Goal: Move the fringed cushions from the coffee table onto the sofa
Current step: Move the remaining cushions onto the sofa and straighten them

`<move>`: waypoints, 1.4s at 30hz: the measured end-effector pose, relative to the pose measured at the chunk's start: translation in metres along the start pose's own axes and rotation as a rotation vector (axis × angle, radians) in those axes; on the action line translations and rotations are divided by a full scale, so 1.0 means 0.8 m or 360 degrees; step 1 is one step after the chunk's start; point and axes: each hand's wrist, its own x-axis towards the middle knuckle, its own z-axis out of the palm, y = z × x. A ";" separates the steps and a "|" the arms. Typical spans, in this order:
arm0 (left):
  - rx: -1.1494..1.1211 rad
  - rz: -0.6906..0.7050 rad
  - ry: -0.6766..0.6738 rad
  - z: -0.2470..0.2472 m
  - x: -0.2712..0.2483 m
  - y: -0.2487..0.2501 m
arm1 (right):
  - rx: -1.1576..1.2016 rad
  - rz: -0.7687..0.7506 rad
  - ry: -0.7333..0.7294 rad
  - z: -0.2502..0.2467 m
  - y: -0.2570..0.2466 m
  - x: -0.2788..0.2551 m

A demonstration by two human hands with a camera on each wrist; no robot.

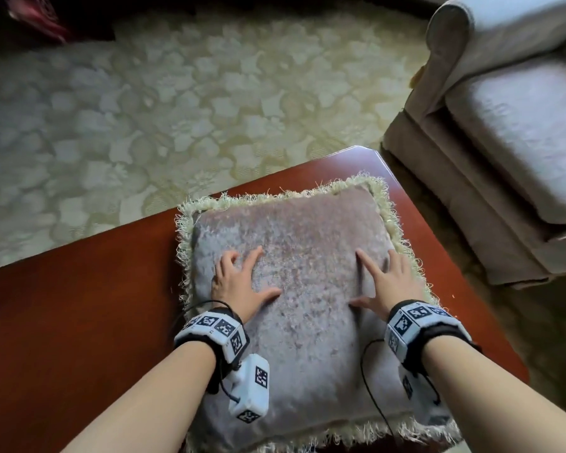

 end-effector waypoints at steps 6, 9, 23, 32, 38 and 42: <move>0.0127 -0.0337 -0.0057 0.015 0.010 -0.007 | 0.0236 0.0034 -0.0175 0.009 0.024 0.034; 0.0139 -0.0367 -0.0106 0.017 0.012 -0.016 | 0.0474 -0.0006 -0.0135 0.025 0.038 0.047; -0.0367 -0.0893 -0.0273 0.020 0.021 -0.043 | 0.0724 -0.0058 -0.0262 0.039 0.048 0.081; -0.0389 -0.0542 -0.0426 0.010 0.029 -0.086 | 0.0736 -0.0054 -0.0298 0.054 0.060 0.105; -0.0585 -0.0478 -0.0270 0.000 0.009 -0.082 | 0.0763 -0.0095 -0.0249 0.034 0.059 0.090; -0.0541 -0.0368 -0.0194 -0.023 -0.007 -0.069 | 0.0776 -0.0101 -0.0085 0.027 0.056 0.063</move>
